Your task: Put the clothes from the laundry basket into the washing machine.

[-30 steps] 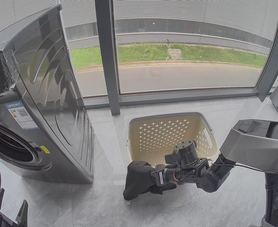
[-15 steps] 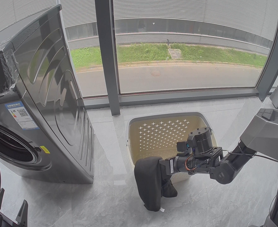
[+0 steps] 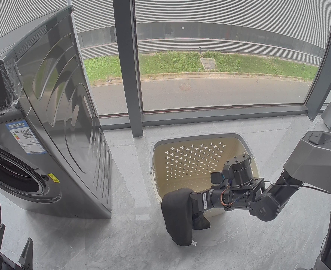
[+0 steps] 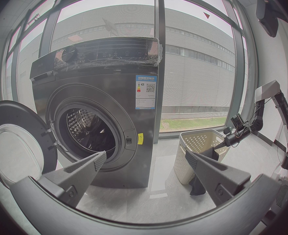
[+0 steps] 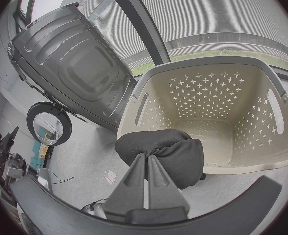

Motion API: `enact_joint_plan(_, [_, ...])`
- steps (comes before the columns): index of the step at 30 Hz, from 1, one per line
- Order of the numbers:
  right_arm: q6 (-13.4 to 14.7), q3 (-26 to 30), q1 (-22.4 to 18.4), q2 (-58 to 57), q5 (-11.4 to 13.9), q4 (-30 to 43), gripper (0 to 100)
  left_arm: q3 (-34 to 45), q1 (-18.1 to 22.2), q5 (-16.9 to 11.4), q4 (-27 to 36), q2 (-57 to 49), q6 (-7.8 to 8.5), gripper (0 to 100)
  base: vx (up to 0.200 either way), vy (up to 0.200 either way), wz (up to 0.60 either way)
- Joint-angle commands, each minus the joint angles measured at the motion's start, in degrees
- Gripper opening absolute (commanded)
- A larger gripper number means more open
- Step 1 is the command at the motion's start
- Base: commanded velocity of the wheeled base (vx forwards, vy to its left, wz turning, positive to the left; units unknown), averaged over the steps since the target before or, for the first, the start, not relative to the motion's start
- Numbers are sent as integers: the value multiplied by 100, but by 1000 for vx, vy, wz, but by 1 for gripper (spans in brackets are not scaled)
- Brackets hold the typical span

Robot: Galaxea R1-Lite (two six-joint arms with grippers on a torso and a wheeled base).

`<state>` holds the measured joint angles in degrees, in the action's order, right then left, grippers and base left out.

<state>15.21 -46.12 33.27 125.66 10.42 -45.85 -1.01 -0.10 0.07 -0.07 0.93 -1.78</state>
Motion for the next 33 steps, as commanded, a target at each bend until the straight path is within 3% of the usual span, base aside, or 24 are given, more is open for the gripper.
enact_joint_plan(1, [-1, 6, 22, 90, 4, -3, 0, 92, -8, 1, -1, -93, -7, 100, 0, 0, 0])
enact_joint_plan(2, [-1, -3, 22, 108, 4, -3, 100, 92, 1, 1, -1, -93, -7, 100, 0, 0, 0])
enact_joint_plan(10, [-18, -47, 22, 327, -40, -12, 100, 92, -8, 1, -1, -93, -7, 100, 0, 0, 0])
enact_joint_plan(18, [-247, -152, 31, 653, -32, -21, 100, 92, 1, 1, -1, -93, -7, 100, 0, 0, 0])
enact_joint_plan(31, [-247, -416, 127, 1039, -32, -302, 100, 92, -8, 1, -1, -93, -7, 100, 0, 0, 0])
enact_joint_plan(32, [-247, -416, 127, 1039, -32, -311, 0, 92, -8, 1, -1, -93, -7, 100, 0, 0, 0])
enact_joint_plan(33, [-238, -416, 127, 1031, -32, -311, 0, 92, -8, 1, -1, -93, -7, 100, 0, 0, 0])
